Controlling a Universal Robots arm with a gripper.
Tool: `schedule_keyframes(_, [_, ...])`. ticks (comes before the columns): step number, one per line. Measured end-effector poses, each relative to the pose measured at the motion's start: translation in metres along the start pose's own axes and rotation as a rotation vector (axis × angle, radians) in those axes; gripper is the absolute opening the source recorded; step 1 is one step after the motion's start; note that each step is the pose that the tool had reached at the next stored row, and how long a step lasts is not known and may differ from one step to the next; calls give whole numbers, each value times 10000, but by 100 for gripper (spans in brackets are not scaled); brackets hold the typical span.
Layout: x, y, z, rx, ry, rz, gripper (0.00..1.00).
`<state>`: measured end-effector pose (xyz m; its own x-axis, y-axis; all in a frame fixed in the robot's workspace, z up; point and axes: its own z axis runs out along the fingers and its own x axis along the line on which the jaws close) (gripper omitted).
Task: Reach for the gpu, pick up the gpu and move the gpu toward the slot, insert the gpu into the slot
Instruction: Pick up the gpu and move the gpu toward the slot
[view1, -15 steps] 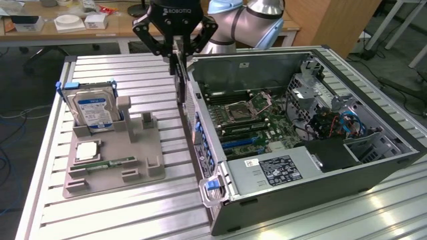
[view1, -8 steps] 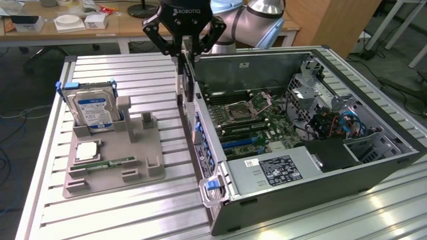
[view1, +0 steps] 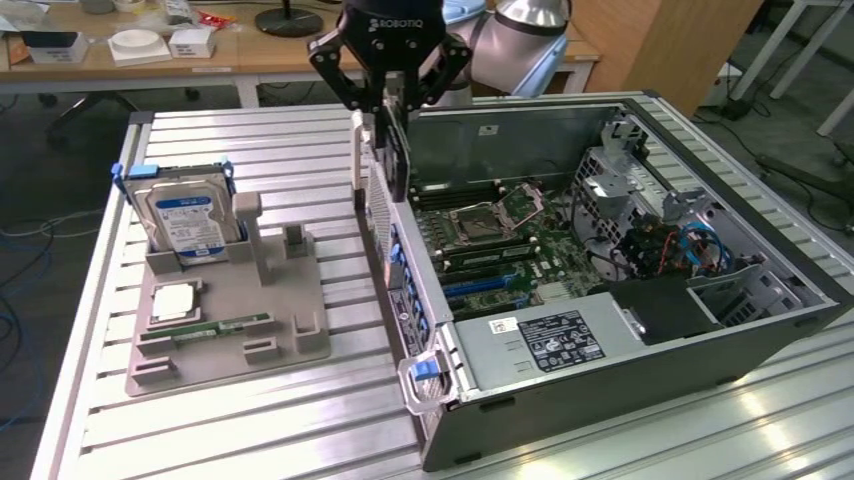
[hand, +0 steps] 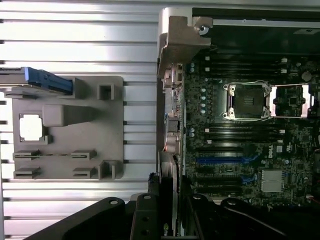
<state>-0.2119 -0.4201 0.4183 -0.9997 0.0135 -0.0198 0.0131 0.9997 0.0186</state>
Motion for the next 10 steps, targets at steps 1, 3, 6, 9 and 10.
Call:
schedule_keyframes(1, [-21, 0, 1, 0, 0, 1, 26])
schedule_keyframes(3, [-62, 1, 3, 1, 2, 0, 26])
schedule_keyframes(6, [-129, 1, 5, 1, 1, 0, 26])
schedule_keyframes(9, [-188, 2, 8, 0, 0, 0, 26])
schedule_keyframes(10, [-208, 3, 9, 0, 0, 0, 26])
